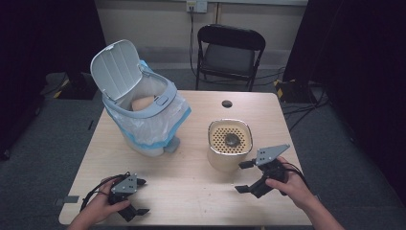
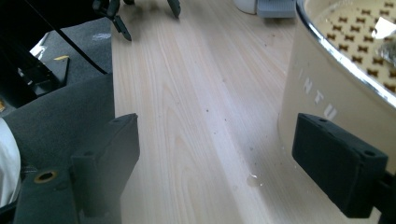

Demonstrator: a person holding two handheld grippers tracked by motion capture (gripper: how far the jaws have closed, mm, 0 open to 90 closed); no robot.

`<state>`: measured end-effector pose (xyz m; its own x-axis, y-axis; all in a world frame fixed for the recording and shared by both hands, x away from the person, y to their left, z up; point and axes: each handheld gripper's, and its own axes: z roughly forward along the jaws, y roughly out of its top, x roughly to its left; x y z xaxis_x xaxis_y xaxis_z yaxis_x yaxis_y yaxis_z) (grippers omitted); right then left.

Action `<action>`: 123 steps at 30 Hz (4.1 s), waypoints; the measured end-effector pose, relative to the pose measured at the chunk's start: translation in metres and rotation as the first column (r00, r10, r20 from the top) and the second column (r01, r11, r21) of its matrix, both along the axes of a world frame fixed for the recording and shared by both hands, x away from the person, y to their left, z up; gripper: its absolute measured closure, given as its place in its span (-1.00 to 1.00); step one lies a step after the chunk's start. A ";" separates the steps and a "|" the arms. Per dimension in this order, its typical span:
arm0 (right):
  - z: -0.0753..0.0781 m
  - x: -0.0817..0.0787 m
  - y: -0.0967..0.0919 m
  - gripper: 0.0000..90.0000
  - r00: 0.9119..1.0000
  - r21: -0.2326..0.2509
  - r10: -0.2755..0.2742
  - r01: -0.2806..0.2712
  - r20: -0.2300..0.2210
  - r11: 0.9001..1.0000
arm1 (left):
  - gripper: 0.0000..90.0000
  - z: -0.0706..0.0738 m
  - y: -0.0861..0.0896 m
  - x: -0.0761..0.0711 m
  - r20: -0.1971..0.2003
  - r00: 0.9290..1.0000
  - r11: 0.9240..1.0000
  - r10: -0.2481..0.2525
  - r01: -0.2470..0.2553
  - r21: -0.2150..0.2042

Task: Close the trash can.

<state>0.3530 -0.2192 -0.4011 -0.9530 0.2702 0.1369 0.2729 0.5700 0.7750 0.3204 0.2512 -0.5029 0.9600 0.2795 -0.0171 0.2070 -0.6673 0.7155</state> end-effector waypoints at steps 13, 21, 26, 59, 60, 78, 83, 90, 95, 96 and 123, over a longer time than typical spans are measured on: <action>-0.032 -0.005 -0.015 -0.67 0.999 -0.042 -0.041 0.041 0.003 0.998 | -1.00 0.000 0.000 0.000 0.000 1.000 1.000 0.000 0.000 0.000; -0.059 -0.002 -0.018 -0.67 0.996 -0.081 -0.085 0.085 0.005 0.993 | -1.00 0.000 0.000 0.000 0.000 1.000 1.000 0.000 0.000 0.000; -0.078 -0.002 -0.017 -0.67 0.994 -0.084 -0.112 0.112 0.004 0.990 | -1.00 0.000 0.000 0.000 0.000 1.000 1.000 0.000 0.000 0.000; -0.099 -0.006 -0.017 -0.68 0.986 -0.109 -0.123 0.136 0.115 0.985 | -0.65 0.053 0.040 0.015 -0.074 0.966 0.966 0.248 -0.253 -0.058; -0.099 -0.006 -0.017 -0.69 0.986 -0.109 -0.123 0.135 0.115 0.985 | -0.65 0.056 0.043 0.016 -0.085 0.961 0.961 0.262 -0.268 -0.068; -0.099 -0.006 -0.017 -0.69 0.986 -0.109 -0.123 0.136 0.115 0.985 | -0.64 0.128 0.074 0.040 -0.095 0.940 0.940 0.329 -0.335 -0.064; -0.099 -0.006 -0.017 -0.69 0.986 -0.109 -0.123 0.135 0.115 0.985 | -0.64 0.148 0.084 0.048 -0.088 0.933 0.930 0.350 -0.357 -0.086; -0.099 -0.006 -0.017 -0.69 0.986 -0.109 -0.122 0.135 0.115 0.985 | -0.64 0.169 0.094 0.063 -0.083 0.922 0.919 0.378 -0.385 -0.087; -0.099 -0.006 -0.017 -0.69 0.986 -0.109 -0.122 0.134 0.114 0.985 | -0.64 0.179 0.097 0.075 -0.094 0.916 0.915 0.390 -0.397 -0.067; -0.099 -0.006 -0.017 -0.69 0.986 -0.109 -0.122 0.134 0.114 0.985 | -0.64 0.179 0.097 0.075 -0.094 0.916 0.915 0.390 -0.397 -0.067; -0.099 -0.005 -0.017 -0.69 0.986 -0.109 -0.120 0.133 0.115 0.985 | -0.64 0.256 0.102 0.121 -0.050 0.908 0.905 0.415 -0.418 -0.077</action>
